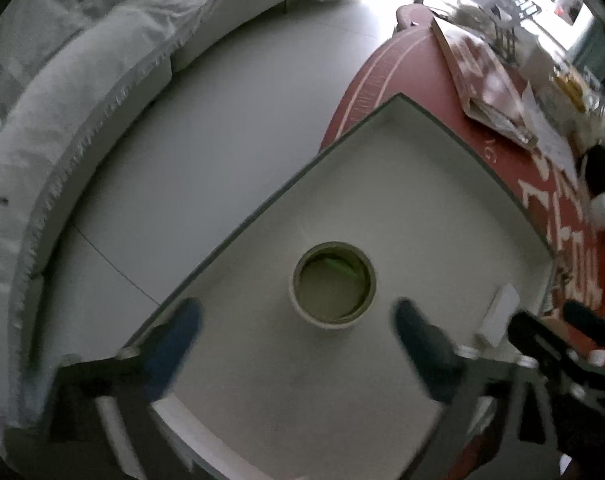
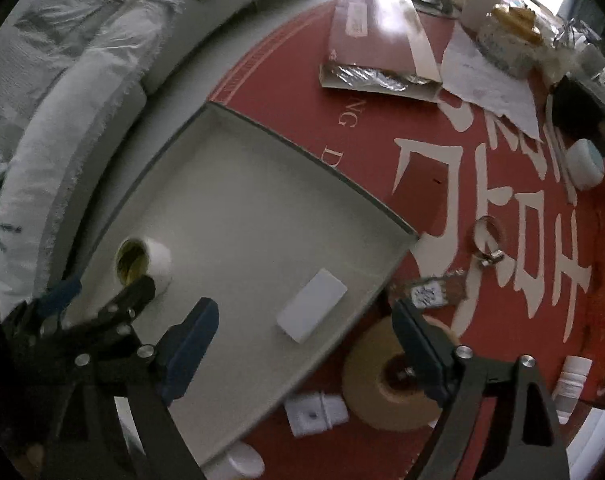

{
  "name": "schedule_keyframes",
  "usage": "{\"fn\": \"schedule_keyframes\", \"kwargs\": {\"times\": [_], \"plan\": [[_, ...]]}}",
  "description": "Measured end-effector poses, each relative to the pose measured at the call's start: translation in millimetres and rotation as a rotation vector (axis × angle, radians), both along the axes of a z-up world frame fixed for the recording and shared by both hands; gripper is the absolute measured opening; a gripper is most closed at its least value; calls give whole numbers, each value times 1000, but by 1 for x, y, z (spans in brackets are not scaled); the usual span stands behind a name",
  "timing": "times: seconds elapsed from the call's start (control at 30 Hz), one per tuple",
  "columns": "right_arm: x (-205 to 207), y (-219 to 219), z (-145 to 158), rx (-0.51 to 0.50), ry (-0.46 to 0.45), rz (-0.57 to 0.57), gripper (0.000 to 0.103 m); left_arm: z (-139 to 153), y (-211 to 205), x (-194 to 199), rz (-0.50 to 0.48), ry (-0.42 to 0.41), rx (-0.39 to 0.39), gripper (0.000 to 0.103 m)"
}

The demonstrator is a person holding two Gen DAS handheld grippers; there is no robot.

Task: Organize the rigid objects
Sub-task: 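Open both tools to release the tape and block into the tray, then grasp the white pill bottle with the right tool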

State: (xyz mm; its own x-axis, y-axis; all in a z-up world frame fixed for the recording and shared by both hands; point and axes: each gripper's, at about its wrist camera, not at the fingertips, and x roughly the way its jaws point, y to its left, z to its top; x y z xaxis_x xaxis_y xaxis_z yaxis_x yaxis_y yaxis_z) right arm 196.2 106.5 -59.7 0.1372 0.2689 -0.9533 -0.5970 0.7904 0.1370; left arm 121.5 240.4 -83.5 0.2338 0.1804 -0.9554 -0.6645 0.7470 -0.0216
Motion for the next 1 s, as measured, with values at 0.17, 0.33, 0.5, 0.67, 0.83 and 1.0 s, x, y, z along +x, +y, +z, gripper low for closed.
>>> {"fn": "schedule_keyframes", "kwargs": {"times": [0.17, 0.33, 0.5, 0.67, 0.83, 1.0], "plan": [[-42, -34, 2, -1, -27, 129, 90, 7, -2, -17, 5, -32, -40, 103], [-95, -60, -14, -2, -7, 272, 90, 13, -17, -32, -21, -39, -68, 103], [-128, -64, -25, 0, 5, 333, 90, 11, -33, -51, -39, -45, -113, 103], [-153, -60, -24, -18, -49, 413, 90, 12, -44, -73, -39, -49, -98, 103], [-176, -46, -28, -37, -138, 536, 90, 12, -40, -98, 7, -68, -107, 103], [-182, -21, -44, -105, -240, 684, 90, 11, -35, -109, 46, -63, -117, 103]]}}
